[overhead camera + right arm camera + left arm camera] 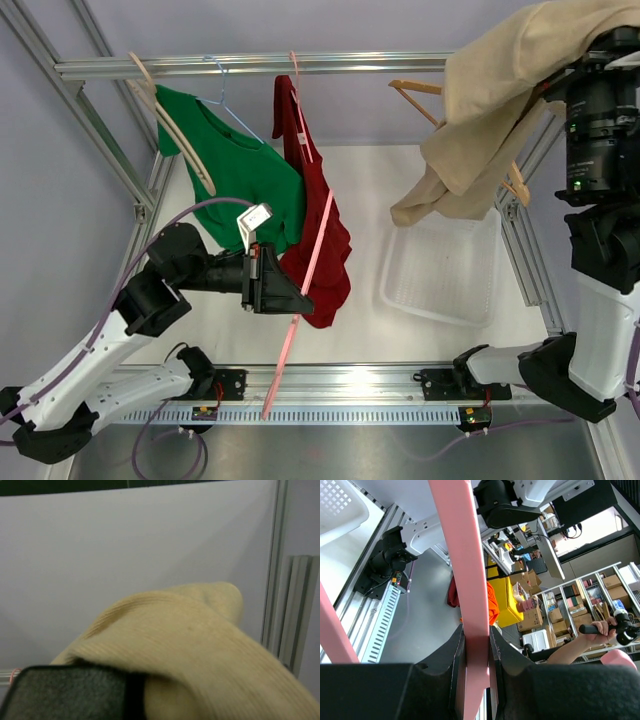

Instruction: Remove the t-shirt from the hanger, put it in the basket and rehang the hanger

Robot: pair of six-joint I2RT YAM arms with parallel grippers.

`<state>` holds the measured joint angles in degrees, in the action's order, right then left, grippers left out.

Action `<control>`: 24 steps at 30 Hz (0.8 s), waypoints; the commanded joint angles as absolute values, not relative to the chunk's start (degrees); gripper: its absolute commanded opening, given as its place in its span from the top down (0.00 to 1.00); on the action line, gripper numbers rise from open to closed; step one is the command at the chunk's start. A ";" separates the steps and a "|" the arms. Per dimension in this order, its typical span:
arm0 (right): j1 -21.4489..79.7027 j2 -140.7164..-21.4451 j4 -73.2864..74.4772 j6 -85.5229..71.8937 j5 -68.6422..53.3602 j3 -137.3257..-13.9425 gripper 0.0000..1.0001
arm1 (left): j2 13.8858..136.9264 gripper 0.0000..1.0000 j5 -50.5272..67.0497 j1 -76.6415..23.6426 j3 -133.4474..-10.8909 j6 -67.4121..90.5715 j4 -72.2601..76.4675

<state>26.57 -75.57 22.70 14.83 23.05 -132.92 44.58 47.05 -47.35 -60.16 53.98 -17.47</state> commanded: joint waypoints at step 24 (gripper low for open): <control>26.19 -39.20 5.27 -1.15 35.60 -61.78 1.00 | 52.38 1.00 46.14 -47.72 -61.79 59.33 -4.22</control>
